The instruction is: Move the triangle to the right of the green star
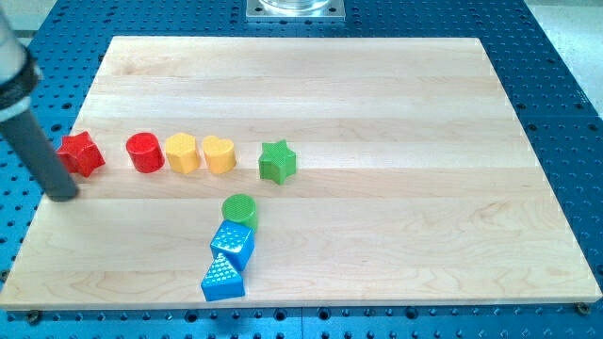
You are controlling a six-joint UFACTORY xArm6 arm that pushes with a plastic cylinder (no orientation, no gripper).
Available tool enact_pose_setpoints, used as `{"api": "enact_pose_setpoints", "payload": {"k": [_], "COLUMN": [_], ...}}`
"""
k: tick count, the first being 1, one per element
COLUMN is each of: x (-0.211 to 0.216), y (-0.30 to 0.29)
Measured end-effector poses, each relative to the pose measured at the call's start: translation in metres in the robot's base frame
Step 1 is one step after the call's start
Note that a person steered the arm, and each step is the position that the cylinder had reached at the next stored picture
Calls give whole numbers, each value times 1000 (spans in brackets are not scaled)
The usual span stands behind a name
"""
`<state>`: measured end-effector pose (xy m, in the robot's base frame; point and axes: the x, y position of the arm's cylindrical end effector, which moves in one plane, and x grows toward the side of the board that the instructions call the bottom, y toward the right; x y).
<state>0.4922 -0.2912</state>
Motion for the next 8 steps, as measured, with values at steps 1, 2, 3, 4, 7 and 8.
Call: {"api": "enact_pose_setpoints", "payload": {"k": [1, 2, 3, 4, 7, 8], "x": [-11, -26, -28, -25, 126, 125], "y": [-14, -3, 3, 1, 31, 63]}}
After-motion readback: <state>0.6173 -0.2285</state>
